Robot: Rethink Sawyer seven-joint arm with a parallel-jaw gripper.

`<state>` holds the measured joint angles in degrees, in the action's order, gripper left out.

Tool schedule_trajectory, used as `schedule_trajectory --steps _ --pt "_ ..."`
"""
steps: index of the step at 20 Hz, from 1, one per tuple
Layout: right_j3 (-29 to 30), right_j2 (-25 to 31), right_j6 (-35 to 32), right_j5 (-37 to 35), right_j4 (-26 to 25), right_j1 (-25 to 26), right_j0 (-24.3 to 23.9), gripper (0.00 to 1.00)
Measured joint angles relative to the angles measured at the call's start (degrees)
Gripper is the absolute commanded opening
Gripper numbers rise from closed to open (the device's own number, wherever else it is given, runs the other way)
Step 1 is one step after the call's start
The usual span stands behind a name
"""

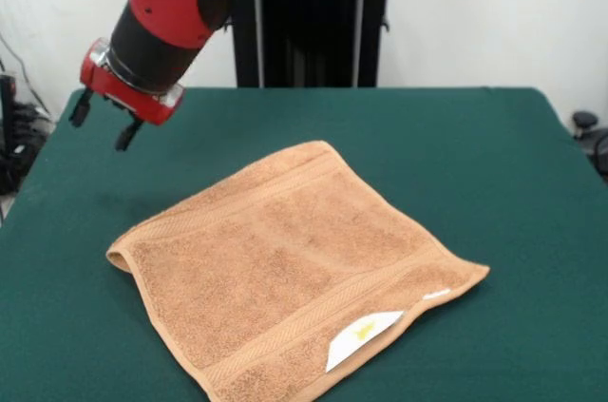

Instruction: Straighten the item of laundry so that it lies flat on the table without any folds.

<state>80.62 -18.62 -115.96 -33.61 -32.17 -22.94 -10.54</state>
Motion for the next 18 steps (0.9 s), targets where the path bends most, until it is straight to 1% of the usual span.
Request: schedule_trajectory --steps 1,2,5,10,12,15,18 --pt "0.23 0.56 0.00 0.07 0.25 -0.43 -0.64 1.00" --pt "1.07 2.31 0.00 0.52 1.21 -1.79 -3.04 1.00" --pt "2.43 4.72 0.01 2.29 2.69 -3.93 -8.09 1.00" --pt "4.87 6.00 0.01 5.96 5.10 -6.13 -13.71 1.00" --pt "5.47 6.16 0.01 6.18 5.92 -6.53 -14.15 1.00" --pt "7.22 7.60 0.01 6.29 9.00 -7.43 -14.77 1.00" --pt "8.05 8.99 0.01 6.29 11.04 -7.45 -14.71 1.00"
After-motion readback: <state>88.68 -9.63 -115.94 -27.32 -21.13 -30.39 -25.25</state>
